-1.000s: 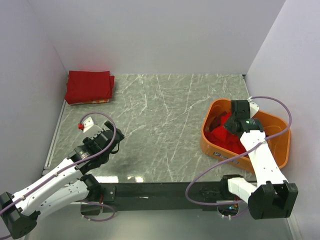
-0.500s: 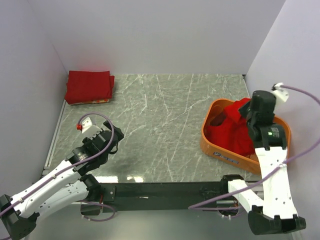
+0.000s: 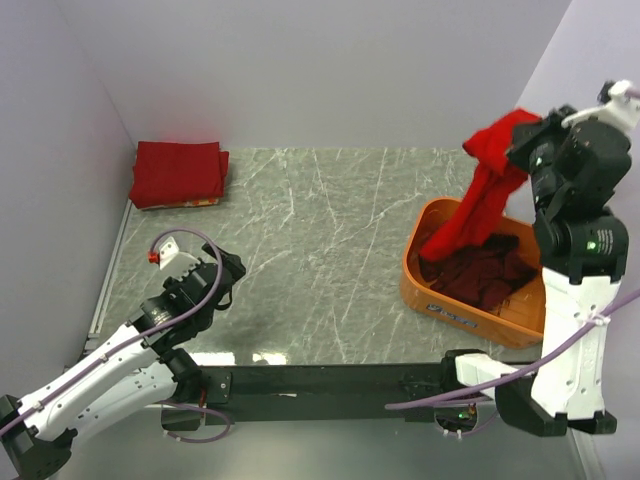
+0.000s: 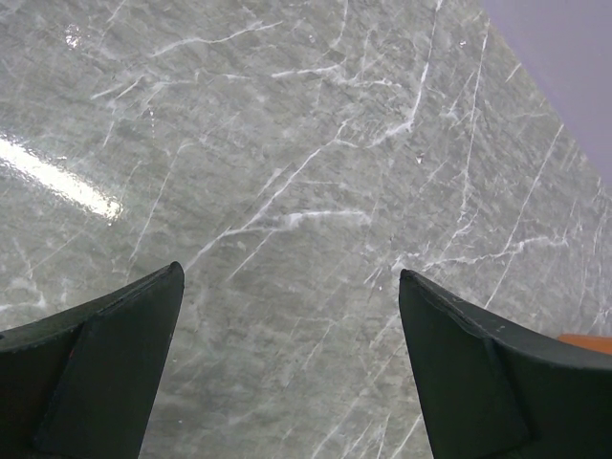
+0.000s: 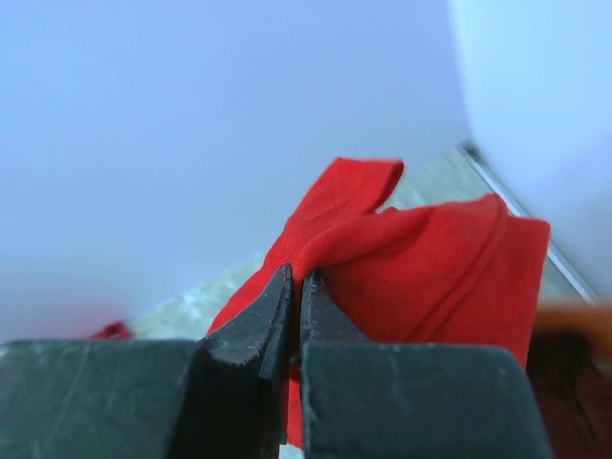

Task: Fold and stack the t-shirts
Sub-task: Move the tshirt to the center of the board

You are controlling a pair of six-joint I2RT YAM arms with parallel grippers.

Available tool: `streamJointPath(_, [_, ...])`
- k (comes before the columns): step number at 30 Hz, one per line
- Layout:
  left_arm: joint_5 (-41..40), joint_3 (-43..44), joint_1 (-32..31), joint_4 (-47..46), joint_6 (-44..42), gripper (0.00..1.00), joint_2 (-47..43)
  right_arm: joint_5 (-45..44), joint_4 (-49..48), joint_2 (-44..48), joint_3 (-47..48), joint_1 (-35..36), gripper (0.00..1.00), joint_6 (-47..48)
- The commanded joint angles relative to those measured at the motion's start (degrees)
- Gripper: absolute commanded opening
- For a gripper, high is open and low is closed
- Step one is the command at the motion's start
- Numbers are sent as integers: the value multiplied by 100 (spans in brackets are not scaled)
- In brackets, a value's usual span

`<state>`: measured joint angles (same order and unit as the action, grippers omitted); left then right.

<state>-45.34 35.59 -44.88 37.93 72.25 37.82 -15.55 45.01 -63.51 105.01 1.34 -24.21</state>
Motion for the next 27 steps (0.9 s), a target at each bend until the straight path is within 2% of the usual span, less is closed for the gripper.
streamJointPath(1, [-62,-44,-20,-93,35,99,-65,1218,-660,-434,835,32,0,381])
streamJointPath(3, [-45,-35,-20,-93,35,99,-65,1937,-985,-618,1038,129,0,373])
streamJointPath(5, [95,-113,-20,-312,-314,99,-82,2274,-1492,-654,969,348,0,338])
streamJointPath(7, [131,-123,-20,-339,-247,99,-73,2477,-1924,-663,863,655,0,425])
streamJointPath(9, [201,-97,-20,-322,-255,99,-73,2295,-2171,-890,1028,1524,0,644])
streamJointPath(11, [201,-62,-20,-199,-142,99,-91,2214,-2094,-1180,1562,2313,0,908])
streamJointPath(14, [254,-26,-20,12,130,99,-100,2355,-1874,-1839,2144,2852,0,970])
streamJointPath(15, [332,-26,-20,30,123,99,-108,2364,-1839,-2119,2233,3211,0,1005])
streamJointPath(19, [455,70,-20,450,307,99,-100,2504,-1900,-2657,2261,3846,0,1032])
streamJointPath(22, [544,324,-20,1004,456,99,-117,2925,-2127,-2887,1858,3979,0,787])
streamJointPath(25, [579,439,-20,1514,807,99,-135,2883,-2541,-2861,839,3988,1,576])
streamJointPath(27, [579,440,-20,1690,1019,99,-161,2551,-2690,-2791,-162,3944,4,470])
